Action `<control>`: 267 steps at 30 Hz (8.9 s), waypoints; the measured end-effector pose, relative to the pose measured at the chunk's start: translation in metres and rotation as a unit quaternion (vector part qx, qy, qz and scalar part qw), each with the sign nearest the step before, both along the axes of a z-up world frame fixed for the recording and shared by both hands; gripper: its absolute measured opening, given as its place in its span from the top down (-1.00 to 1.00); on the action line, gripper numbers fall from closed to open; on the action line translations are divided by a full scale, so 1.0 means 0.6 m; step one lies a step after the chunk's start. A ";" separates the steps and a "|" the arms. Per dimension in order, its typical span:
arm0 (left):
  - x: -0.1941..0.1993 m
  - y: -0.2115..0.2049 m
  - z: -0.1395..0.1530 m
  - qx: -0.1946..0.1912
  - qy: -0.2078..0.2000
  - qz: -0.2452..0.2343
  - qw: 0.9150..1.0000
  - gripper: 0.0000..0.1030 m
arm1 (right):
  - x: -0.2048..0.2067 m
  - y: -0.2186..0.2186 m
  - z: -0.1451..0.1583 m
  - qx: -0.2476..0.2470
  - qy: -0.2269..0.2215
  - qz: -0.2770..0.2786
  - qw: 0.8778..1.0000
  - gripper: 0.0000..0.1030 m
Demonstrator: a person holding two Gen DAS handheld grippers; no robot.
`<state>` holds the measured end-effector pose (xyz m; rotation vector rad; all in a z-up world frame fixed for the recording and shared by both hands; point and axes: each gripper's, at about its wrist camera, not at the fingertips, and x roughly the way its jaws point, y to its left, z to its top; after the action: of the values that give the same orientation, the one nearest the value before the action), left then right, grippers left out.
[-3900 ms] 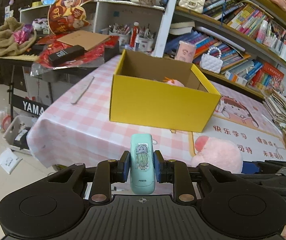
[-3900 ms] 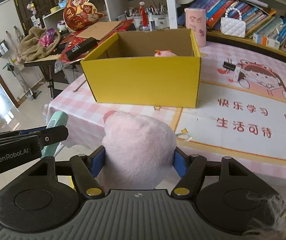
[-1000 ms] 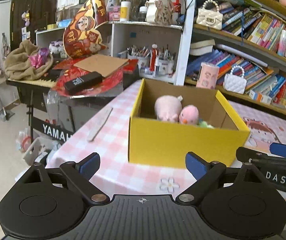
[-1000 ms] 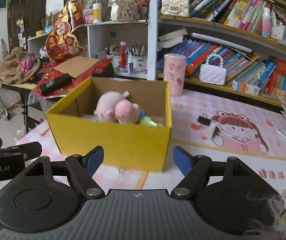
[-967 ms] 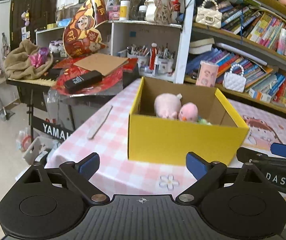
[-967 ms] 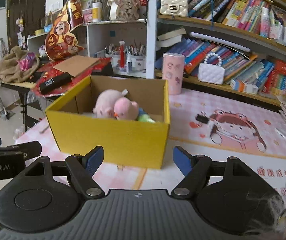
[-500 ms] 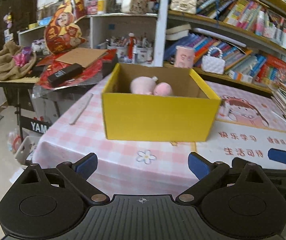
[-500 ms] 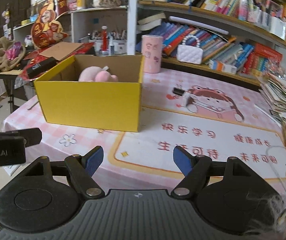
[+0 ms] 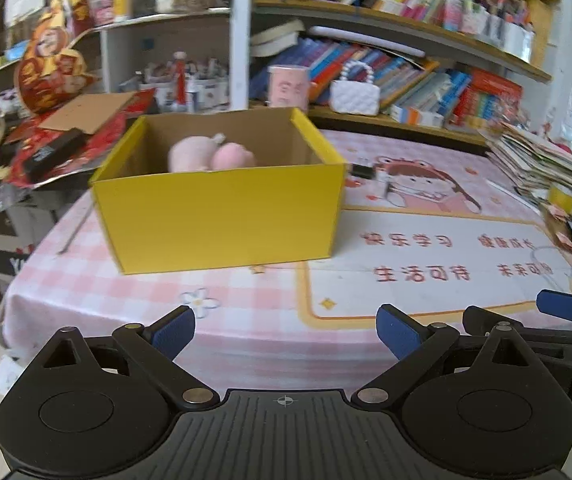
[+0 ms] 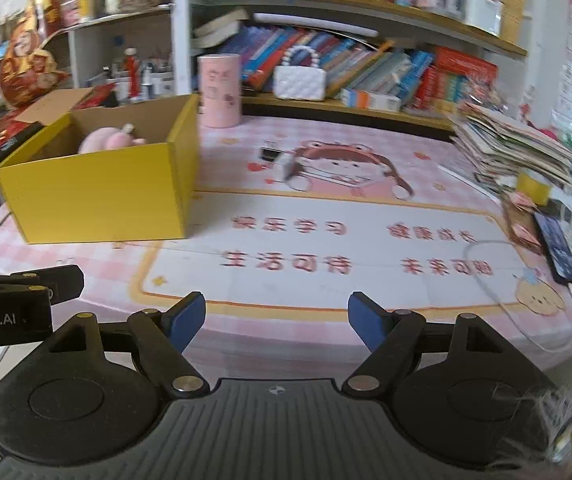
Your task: Organize objects
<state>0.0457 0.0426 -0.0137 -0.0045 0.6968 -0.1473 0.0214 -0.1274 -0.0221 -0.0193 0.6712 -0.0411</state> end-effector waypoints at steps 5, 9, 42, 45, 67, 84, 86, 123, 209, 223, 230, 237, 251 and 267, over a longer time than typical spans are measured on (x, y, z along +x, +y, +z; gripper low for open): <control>0.025 -0.049 -0.004 -0.001 0.006 -0.029 1.000 -0.92 | 0.008 -0.050 -0.005 -0.001 0.006 -0.031 0.999 -0.50; 0.049 -0.093 -0.008 -0.002 0.013 -0.047 0.999 -0.92 | 0.026 -0.096 -0.006 -0.002 0.015 -0.051 0.999 -0.51; 0.352 -0.302 -0.047 -0.005 0.030 0.033 0.999 -0.21 | 0.351 -0.320 -0.002 0.027 0.000 -0.025 0.999 -0.50; 0.392 -0.316 -0.062 -0.004 0.034 0.043 0.998 -0.10 | 0.383 -0.328 0.007 0.039 -0.010 -0.019 0.999 -0.50; 0.434 -0.289 -0.081 -0.039 0.061 0.084 0.994 0.76 | 0.516 -0.296 -0.017 0.087 -0.003 0.097 0.991 -0.52; 0.304 -0.238 -0.048 -0.046 0.082 0.119 0.988 0.75 | 0.661 -0.106 -0.127 0.037 0.022 0.277 0.960 -0.08; 0.299 -0.236 -0.046 -0.047 0.081 0.121 0.988 0.75 | 0.669 -0.101 -0.132 0.034 0.026 0.276 0.960 0.09; 0.114 -0.109 -0.023 -0.101 0.049 0.023 0.993 0.75 | 0.191 -0.138 0.011 0.080 0.024 0.109 0.991 0.52; 0.301 0.130 0.001 -0.086 0.029 0.126 0.988 0.72 | 0.422 0.229 0.000 -0.013 0.051 0.300 0.952 0.47; 0.205 0.092 0.076 -0.053 -0.047 0.088 0.994 0.07 | 0.292 0.159 0.076 0.021 -0.023 0.231 0.972 0.34; 0.131 0.070 0.092 -0.035 -0.066 0.060 0.995 -0.13 | 0.198 0.113 0.088 0.028 -0.046 0.168 0.984 0.34; 0.066 0.059 0.069 -0.025 -0.055 0.056 0.997 -0.30 | 0.122 0.063 0.062 0.039 -0.032 0.071 0.996 0.33; 0.005 0.001 0.029 -0.010 -0.031 0.033 0.999 -0.60 | 0.025 -0.009 0.032 0.023 -0.011 -0.023 0.999 0.27; -0.006 -0.057 0.021 0.031 -0.017 0.041 0.999 -0.91 | 0.009 -0.046 0.018 -0.001 -0.001 -0.055 0.998 -0.94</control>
<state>0.0423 0.0081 -0.0012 0.0288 0.6663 -0.0476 0.0270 -0.1550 -0.0115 0.0157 0.6691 -0.1475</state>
